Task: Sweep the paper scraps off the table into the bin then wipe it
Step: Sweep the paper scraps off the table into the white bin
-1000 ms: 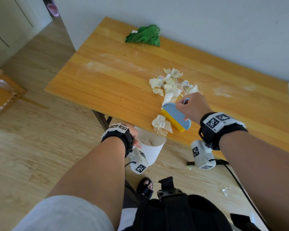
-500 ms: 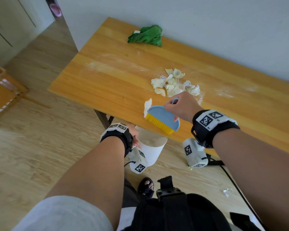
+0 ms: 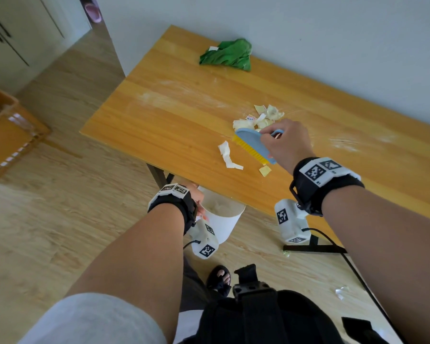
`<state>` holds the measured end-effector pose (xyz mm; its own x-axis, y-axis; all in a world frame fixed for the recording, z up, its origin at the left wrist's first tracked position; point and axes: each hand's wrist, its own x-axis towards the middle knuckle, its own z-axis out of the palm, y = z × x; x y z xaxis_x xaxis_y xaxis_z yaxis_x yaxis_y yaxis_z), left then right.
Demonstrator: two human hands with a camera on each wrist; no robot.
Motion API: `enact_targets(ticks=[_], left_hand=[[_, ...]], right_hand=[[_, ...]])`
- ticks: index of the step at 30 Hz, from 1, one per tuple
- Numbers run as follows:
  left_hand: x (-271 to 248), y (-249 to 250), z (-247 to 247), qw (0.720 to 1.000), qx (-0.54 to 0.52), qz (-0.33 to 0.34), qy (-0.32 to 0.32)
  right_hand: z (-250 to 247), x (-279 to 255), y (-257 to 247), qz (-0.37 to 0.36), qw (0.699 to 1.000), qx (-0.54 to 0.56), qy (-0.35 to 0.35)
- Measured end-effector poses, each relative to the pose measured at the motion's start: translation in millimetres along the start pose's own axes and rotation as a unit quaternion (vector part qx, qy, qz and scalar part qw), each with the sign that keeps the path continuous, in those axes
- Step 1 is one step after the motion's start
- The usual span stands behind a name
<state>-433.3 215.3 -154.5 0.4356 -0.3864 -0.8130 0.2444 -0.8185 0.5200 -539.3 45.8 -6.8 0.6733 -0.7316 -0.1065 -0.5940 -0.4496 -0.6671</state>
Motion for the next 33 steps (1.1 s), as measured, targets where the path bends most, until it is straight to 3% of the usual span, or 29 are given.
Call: enact_targets(ticks=[6,17,25,30,33], left_hand=[[-2.1,2.1,-2.2,1.000,0.005,-0.008,-0.015],[-6.4,2.9,-1.3,1.000,0.008,-0.007,-0.005],[-11.0,3.0,3.5,1.000,0.017,0.004,0.000],[-13.9,4.0,4.1,1.000,0.021,0.004,0.001],[-15.4,3.3,6.9,1.000,0.018,0.003,-0.006]], right_hand=[[20.2,1.0,-2.8,-0.074,0.987,-0.097,-0.106],[25.1,-2.3,-5.6,-0.015,0.965,-0.102,-0.242],[21.3,-12.4,-6.4,-0.006,0.959,-0.113,-0.260],[14.8,-13.6,-4.3,-0.010,0.964,-0.111,-0.240],[9.5,-11.1,0.3,-0.012,0.977,-0.094,-0.191]])
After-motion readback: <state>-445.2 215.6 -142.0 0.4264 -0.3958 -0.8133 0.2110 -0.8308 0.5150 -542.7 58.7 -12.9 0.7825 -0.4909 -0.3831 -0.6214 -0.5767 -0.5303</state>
